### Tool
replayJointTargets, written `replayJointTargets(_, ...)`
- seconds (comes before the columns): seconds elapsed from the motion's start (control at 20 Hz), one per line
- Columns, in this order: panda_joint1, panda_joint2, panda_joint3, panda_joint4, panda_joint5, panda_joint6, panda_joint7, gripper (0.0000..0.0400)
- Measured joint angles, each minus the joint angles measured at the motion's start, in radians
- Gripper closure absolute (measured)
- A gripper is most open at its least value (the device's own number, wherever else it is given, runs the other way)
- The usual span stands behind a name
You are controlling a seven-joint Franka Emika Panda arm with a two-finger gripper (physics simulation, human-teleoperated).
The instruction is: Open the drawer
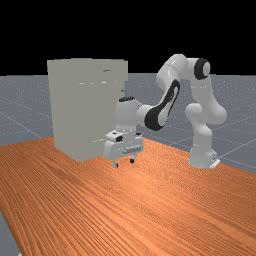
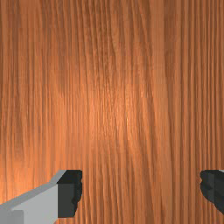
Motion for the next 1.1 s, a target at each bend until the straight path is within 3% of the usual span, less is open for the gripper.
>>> replayJointTargets(0.05,0.004,-0.001,-0.010,-0.005,-0.017,-0.012,0.008,0.0151)
replayJointTargets(0.15,0.004,0.001,-0.030,-0.007,-0.031,-0.040,0.044,0.0056)
replayJointTargets(0.3,0.002,0.000,-0.038,-0.007,-0.037,-0.052,0.060,0.0012)
replayJointTargets(0.35,0.030,-0.057,-0.063,0.007,-0.069,-0.219,0.266,0.0162)
replayJointTargets(0.4,0.055,-0.126,-0.082,0.064,-0.084,-0.360,0.463,0.0255)
replayJointTargets(0.45,0.077,-0.173,-0.098,0.116,-0.095,-0.457,0.658,0.0311)
replayJointTargets(0.55,0.110,-0.195,-0.126,0.187,-0.103,-0.584,1.043,0.0367)
replayJointTargets(0.7,0.131,-0.153,-0.158,0.266,-0.081,-0.712,1.413,0.0392)
replayJointTargets(1.1,0.141,-0.247,-0.169,0.291,-0.091,-0.770,1.525,0.0400)
